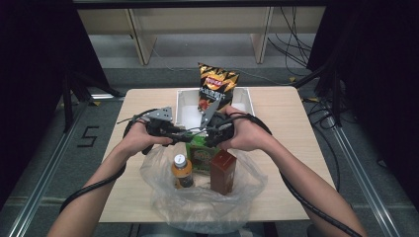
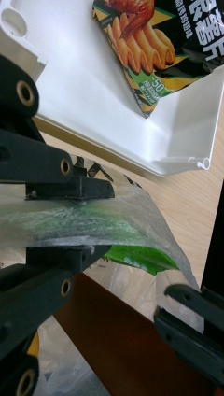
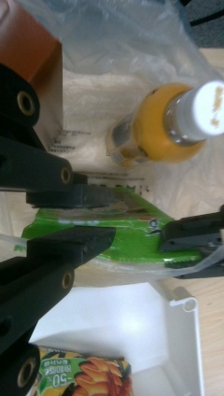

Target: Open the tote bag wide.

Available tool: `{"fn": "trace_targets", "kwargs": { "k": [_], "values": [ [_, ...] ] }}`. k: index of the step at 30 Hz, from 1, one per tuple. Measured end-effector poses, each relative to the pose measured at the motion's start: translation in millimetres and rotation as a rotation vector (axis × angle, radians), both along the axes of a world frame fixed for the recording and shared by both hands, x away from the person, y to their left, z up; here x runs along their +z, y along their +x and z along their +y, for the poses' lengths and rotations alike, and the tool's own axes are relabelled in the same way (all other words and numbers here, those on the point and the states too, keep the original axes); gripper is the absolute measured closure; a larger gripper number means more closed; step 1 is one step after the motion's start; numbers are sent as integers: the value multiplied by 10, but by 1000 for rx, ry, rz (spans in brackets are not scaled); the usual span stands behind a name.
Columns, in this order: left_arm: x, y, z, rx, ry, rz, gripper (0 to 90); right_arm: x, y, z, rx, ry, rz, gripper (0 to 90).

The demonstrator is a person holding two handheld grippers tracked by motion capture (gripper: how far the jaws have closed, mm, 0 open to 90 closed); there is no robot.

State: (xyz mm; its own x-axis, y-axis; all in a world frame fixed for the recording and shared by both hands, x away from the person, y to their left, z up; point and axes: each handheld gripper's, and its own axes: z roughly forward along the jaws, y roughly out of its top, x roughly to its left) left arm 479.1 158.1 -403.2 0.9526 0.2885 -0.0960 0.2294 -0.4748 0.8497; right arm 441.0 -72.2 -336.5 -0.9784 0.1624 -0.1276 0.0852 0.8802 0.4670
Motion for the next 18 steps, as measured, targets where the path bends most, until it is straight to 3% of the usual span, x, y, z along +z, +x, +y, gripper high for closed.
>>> {"fn": "trace_targets", "kwargs": {
  "k": [4,6,7,9,12,13,18],
  "values": [
    [-3,1,-4,-9,0,5,737,-43,16,2,-55,-36,-19,699],
    [-3,-5,-7,-4,0,9,736,-54,57,0,-31,-26,-42,681],
    [-1,-7,-8,-2,0,7,733,-51,57,-5,-70,-46,-38,665],
    [1,-10,-12,1,-1,9,732,-62,71,-4,-58,-42,-34,659],
    [1,-9,-20,0,-5,10,723,-96,77,-6,-94,-65,-24,650],
    [0,-7,-21,0,-3,10,721,-109,104,-7,-74,-69,-32,650],
    [0,-1,-23,6,0,13,704,-178,143,-1,-81,-77,-11,683]
  ]
}}
